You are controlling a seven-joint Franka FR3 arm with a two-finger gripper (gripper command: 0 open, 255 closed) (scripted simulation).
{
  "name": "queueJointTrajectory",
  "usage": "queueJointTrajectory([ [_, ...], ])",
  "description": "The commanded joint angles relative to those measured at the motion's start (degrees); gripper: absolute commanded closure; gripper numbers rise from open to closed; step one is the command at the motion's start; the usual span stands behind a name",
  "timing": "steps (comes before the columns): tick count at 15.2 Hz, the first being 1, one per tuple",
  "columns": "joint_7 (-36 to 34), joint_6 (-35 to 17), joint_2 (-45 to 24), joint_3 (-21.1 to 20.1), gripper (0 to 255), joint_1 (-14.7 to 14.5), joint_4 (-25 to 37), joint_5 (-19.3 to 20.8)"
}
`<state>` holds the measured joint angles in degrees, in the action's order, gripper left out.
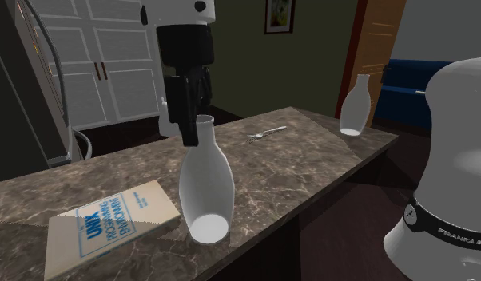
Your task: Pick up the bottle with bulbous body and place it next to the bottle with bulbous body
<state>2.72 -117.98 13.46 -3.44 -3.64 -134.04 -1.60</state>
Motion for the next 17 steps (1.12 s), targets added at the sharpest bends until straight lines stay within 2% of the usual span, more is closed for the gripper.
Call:
queueJointTrajectory([
  [1,0.0,-0.21,-0.08,0.0,0,0.0,-0.11,0.0],
  [5,0.0,-0.2,-0.08,0.0,0,0.0,-0.1,0.0],
  [6,0.0,-0.2,-0.08,0.0,255,0.0,-0.1,0.0],
  [15,0.0,-0.21,-0.08,0.0,255,0.0,-0.11,0.0],
  [17,0.0,1.4,0.53,0.02,255,0.0,0.9,-0.01],
])
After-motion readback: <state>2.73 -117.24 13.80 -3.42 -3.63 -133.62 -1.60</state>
